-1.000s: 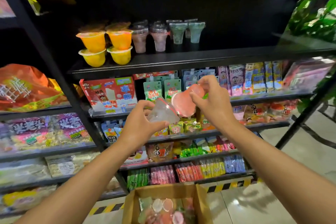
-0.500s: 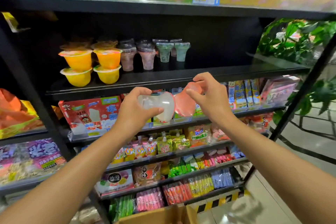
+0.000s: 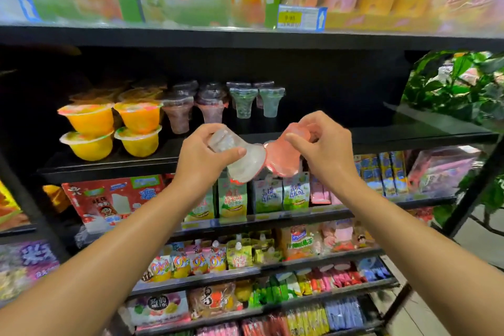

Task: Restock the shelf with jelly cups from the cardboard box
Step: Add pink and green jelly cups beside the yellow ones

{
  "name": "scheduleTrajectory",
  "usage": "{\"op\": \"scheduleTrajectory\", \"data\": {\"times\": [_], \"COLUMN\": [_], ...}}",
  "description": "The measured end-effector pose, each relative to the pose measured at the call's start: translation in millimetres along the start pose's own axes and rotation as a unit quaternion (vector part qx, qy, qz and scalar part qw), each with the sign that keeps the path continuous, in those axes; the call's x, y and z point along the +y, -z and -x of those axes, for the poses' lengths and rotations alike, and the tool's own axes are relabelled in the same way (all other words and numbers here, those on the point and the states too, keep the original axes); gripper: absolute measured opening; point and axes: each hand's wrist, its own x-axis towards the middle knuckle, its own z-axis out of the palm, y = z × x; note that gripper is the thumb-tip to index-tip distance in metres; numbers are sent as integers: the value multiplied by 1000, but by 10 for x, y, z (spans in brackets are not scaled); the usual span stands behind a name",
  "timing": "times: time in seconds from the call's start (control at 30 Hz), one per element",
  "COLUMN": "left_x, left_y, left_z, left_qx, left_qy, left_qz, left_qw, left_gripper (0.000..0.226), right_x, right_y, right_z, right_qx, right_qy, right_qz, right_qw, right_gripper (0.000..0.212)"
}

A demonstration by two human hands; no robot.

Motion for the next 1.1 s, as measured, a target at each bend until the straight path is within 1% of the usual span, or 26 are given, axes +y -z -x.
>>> {"op": "scheduleTrajectory", "data": {"times": [0.1,0.23,0.33,0.37,0.47,0.57,0.77,0.83,0.9,0.93,1.0,1.1], "left_x": [63,118,113,119,123,88,4,-5,-3,2,6,-6], "left_y": [-213,-500,-684,-741,-908,-1038,-1182,-1203,-1202,-1198,-1189,-1197], "left_z": [-208,-458,-643,-697,-836,-948,-1053,-1095,-1139,-1158,-1187,-1186], "left_qx": [5,35,70,79,97,111,128,121,104,96,88,107], "left_qy": [-16,-14,3,11,14,11,17,13,3,-1,-3,-7], "left_qz": [-19,-47,-71,-75,-104,-131,-153,-162,-177,-183,-189,-191], "left_qw": [1000,998,995,994,990,985,980,979,979,978,978,976], "left_gripper": [48,51,63,63,56,54,50,48,50,51,45,35], "right_x": [277,587,784,847,1021,1173,1387,1411,1421,1440,1480,1484], "right_y": [33,56,40,26,-25,-71,-121,-109,-95,-103,-136,-143], "right_z": [-311,-719,-989,-1068,-1277,-1415,-1575,-1619,-1670,-1699,-1746,-1770], "right_qx": [-6,-8,-17,-25,-50,-65,-87,-89,-108,-123,-141,-158], "right_qy": [21,32,29,28,39,57,48,54,71,77,76,77], "right_qz": [-8,-35,-58,-64,-67,-73,-80,-71,-56,-44,-7,5], "right_qw": [1000,999,998,997,996,994,992,992,990,988,987,984], "right_gripper": [21,23,27,26,22,18,33,40,43,40,31,28]}}
